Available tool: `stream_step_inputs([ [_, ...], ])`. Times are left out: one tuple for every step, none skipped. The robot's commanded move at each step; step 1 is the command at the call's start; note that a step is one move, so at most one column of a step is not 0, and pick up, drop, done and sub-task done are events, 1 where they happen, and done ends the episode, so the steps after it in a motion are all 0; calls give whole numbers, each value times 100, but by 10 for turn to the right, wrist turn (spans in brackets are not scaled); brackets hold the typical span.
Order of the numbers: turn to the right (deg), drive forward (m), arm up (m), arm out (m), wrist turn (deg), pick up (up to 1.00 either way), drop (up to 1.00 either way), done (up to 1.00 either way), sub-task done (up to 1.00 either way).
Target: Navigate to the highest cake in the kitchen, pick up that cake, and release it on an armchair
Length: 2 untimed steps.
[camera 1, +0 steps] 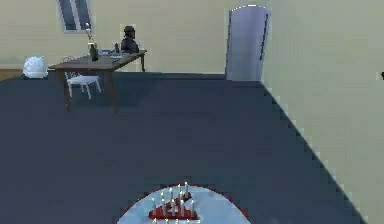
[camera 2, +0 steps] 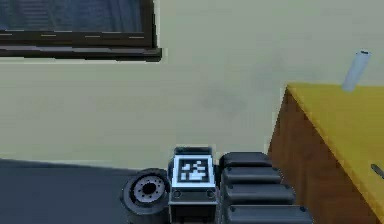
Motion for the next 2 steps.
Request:
stream_step_inputs([
  [-450,0,0,0,0,0,0,0,0],
  [-210,0,0,0,0,0,0,0,0],
])
